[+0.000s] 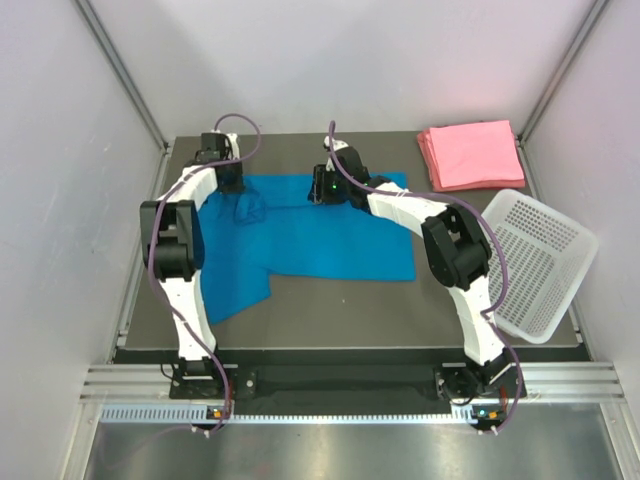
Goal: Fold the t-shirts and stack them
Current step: Fold the tshirt
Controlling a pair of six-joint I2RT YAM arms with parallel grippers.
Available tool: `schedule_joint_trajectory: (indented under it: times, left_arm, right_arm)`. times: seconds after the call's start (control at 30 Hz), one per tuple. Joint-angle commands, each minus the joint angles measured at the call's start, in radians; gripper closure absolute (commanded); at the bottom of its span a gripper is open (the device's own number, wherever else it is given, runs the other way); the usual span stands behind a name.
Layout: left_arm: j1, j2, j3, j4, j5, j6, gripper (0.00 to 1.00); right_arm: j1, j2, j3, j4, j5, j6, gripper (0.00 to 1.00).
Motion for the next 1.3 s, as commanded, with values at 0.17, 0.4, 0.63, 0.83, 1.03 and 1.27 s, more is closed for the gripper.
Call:
schedule_joint_trajectory:
  times: [0.17, 0.4, 0.63, 0.83, 1.03, 1.27]
  left_arm:
    - [0.056, -0.177, -0.123, 0.046, -0.175, -0.172, 1.00]
    - [0.096, -0.229, -0.203, -0.002, -0.240, -0.285, 1.00]
    - [0.110, -0.271, -0.290, -0.062, -0.320, -0.364, 1.00]
    - [0.161, -0.363, -0.367, -0.065, -0.284, -0.451, 0.84]
    - [0.256, -0.424, -0.366, -0.047, -0.149, -0.471, 0.68]
    - [0.273, -0.317, -0.278, 0.081, 0.198, -0.351, 0.56]
  right_arm:
    - [-0.009, -0.031, -0.007, 0.058, -0.012, 0.026, 0.56]
    - [-0.009, -0.045, -0.031, 0.057, -0.021, 0.024, 0.56]
    - [-0.009, -0.055, -0.054, 0.063, -0.033, 0.030, 0.55]
    - [0.006, -0.047, -0.044, 0.058, -0.042, 0.038, 0.55]
    - [0.052, -0.004, 0.021, 0.035, -0.024, 0.195, 0.55]
    - [0.110, 0.119, 0.131, 0.025, 0.010, 0.521, 0.56]
